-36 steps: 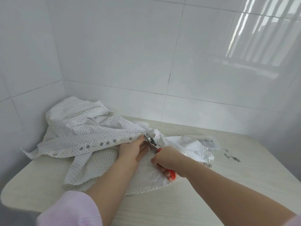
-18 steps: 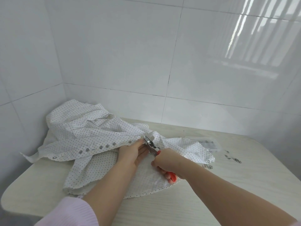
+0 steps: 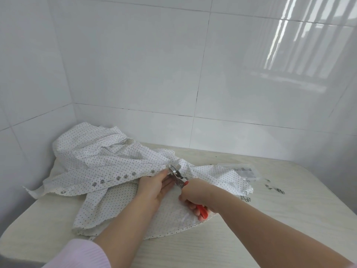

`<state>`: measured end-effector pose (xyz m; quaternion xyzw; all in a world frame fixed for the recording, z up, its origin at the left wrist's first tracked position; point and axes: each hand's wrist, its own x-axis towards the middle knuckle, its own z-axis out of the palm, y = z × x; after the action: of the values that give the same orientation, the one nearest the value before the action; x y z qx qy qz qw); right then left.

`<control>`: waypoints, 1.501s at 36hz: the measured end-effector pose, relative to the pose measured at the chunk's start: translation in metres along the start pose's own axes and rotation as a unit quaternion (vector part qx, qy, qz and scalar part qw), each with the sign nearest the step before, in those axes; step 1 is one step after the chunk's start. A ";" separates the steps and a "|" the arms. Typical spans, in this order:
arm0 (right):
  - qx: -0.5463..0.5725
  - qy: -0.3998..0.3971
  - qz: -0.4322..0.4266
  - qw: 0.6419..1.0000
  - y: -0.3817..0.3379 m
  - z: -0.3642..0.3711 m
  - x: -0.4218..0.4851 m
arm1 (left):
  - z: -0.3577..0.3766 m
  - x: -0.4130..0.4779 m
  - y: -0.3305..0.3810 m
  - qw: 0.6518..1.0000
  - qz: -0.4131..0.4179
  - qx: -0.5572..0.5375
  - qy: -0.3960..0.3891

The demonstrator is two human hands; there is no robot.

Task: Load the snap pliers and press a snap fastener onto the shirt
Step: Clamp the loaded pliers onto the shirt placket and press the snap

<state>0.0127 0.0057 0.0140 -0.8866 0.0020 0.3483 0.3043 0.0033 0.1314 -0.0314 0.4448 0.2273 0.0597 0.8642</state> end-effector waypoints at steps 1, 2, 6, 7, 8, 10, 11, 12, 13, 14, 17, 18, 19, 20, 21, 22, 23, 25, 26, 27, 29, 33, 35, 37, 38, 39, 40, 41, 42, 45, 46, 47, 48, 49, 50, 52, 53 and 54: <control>0.004 -0.009 0.007 1.000 0.000 -0.001 0.000 | 0.000 0.000 0.000 1.000 0.000 -0.001 0.000; 0.011 -0.020 0.016 1.000 0.000 -0.001 -0.001 | 0.000 0.000 0.000 1.000 0.000 -0.003 0.001; 0.058 -0.067 0.038 0.995 0.000 -0.005 -0.003 | -0.001 0.001 0.000 1.000 0.004 -0.006 0.003; 0.064 -0.076 0.040 0.994 0.000 -0.006 -0.003 | -0.001 0.001 0.000 1.000 0.006 -0.006 0.002; 0.065 -0.081 0.040 0.994 -0.001 -0.007 -0.004 | 0.000 0.000 -0.001 1.000 0.009 -0.005 0.002; 0.070 -0.090 0.046 0.992 -0.002 -0.009 -0.004 | 0.000 -0.001 0.000 1.000 0.014 -0.001 0.001; 0.076 -0.097 0.052 0.991 -0.003 -0.011 -0.004 | 0.001 -0.001 0.000 1.000 0.015 0.001 0.002; 0.088 -0.106 0.059 0.989 -0.003 -0.012 -0.004 | 0.001 -0.001 0.000 1.000 0.015 0.002 0.004; 0.103 -0.117 0.065 0.986 -0.003 -0.013 -0.005 | 0.002 -0.001 0.000 1.000 0.016 0.003 0.009; 0.120 -0.128 0.071 0.982 -0.003 -0.014 -0.005 | 0.002 -0.001 0.001 1.000 0.015 0.005 0.015; 0.148 -0.137 0.074 0.977 -0.002 -0.018 -0.007 | 0.003 -0.001 0.001 1.000 0.010 0.001 0.020; 0.150 -0.135 0.072 0.977 -0.002 -0.019 -0.007 | 0.003 -0.001 0.001 1.000 0.009 0.000 0.022; 0.150 -0.135 0.068 0.977 -0.002 -0.020 -0.007 | 0.003 -0.001 0.001 1.000 0.009 -0.001 0.023; 0.152 -0.135 0.066 0.977 -0.001 -0.021 -0.007 | 0.003 -0.001 0.001 1.000 0.010 -0.004 0.025; 0.156 -0.135 0.065 0.976 0.000 -0.021 -0.006 | 0.003 0.000 0.001 1.000 0.009 -0.008 0.026; 0.159 -0.135 0.064 0.976 0.001 -0.021 -0.006 | 0.002 0.000 0.001 1.000 0.008 -0.012 0.027; 0.159 -0.135 0.063 0.976 0.002 -0.022 -0.005 | 0.002 0.001 0.001 0.999 0.007 -0.017 0.029; 0.156 -0.132 0.061 0.977 0.003 -0.022 -0.003 | 0.002 0.002 0.001 0.999 0.004 -0.025 0.032; 0.155 -0.131 0.060 0.977 0.003 -0.022 -0.003 | 0.002 0.002 0.001 0.999 0.003 -0.028 0.032; 0.154 -0.131 0.059 0.978 0.003 -0.022 -0.002 | 0.002 0.002 0.001 0.999 0.002 -0.030 0.033; 0.152 -0.131 0.057 0.978 0.003 -0.023 -0.001 | 0.002 0.003 0.001 0.999 0.002 -0.032 0.033; 0.152 -0.132 0.054 0.978 0.003 -0.023 -0.003 | 0.002 0.002 0.002 0.999 0.000 -0.039 0.038; 0.152 -0.134 0.055 0.978 0.002 -0.023 -0.005 | 0.003 0.002 0.002 0.998 -0.002 -0.042 0.041; 0.155 -0.137 0.056 0.977 0.002 -0.024 -0.009 | 0.004 0.002 0.003 0.998 -0.003 -0.045 0.043; 0.154 -0.138 0.055 0.977 0.002 -0.024 -0.010 | 0.005 0.001 0.003 0.998 -0.004 -0.044 0.044; 0.151 -0.139 0.054 0.977 0.002 -0.024 -0.012 | 0.006 0.001 0.003 0.998 -0.004 -0.042 0.047; 0.149 -0.140 0.053 0.977 0.002 -0.025 -0.014 | 0.007 0.000 0.004 0.998 -0.004 -0.040 0.050; 0.148 -0.142 0.053 0.977 0.002 -0.025 -0.015 | 0.007 0.000 0.004 0.998 -0.006 -0.039 0.052; 0.146 -0.145 0.051 0.977 0.001 -0.025 -0.017 | 0.007 -0.001 0.005 0.998 -0.008 -0.039 0.052; 0.131 -0.154 0.040 0.979 0.000 -0.028 -0.023 | 0.008 -0.003 0.010 0.998 -0.012 -0.037 0.050; 0.127 -0.156 0.037 0.979 0.000 -0.029 -0.024 | 0.008 -0.003 0.012 0.998 -0.011 -0.037 0.051; 0.126 -0.158 0.033 0.979 0.001 -0.030 -0.027 | 0.010 -0.004 0.014 0.998 -0.010 -0.037 0.053; 0.125 -0.161 0.030 0.979 0.001 -0.031 -0.029 | 0.011 -0.005 0.016 0.998 -0.008 -0.035 0.055; 0.125 -0.163 0.028 0.978 0.002 -0.032 -0.031 | 0.011 -0.005 0.017 0.998 -0.005 -0.032 0.058; 0.125 -0.165 0.026 0.978 0.003 -0.033 -0.033 | 0.012 -0.006 0.019 0.998 -0.003 -0.028 0.058; 0.131 -0.167 0.025 0.977 0.005 -0.035 -0.038 | 0.012 -0.008 0.022 0.998 0.001 -0.021 0.057; 0.133 -0.165 0.023 0.977 0.006 -0.036 -0.040 | 0.012 -0.009 0.022 0.998 0.001 -0.016 0.057; 0.135 -0.162 0.020 0.977 0.008 -0.038 -0.042 | 0.012 -0.010 0.023 0.998 0.000 -0.010 0.057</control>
<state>0.0026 -0.0295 0.0573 -0.7690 0.0176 0.4901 0.4101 0.0020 0.1330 -0.0036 0.4321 0.2759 0.0870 0.8541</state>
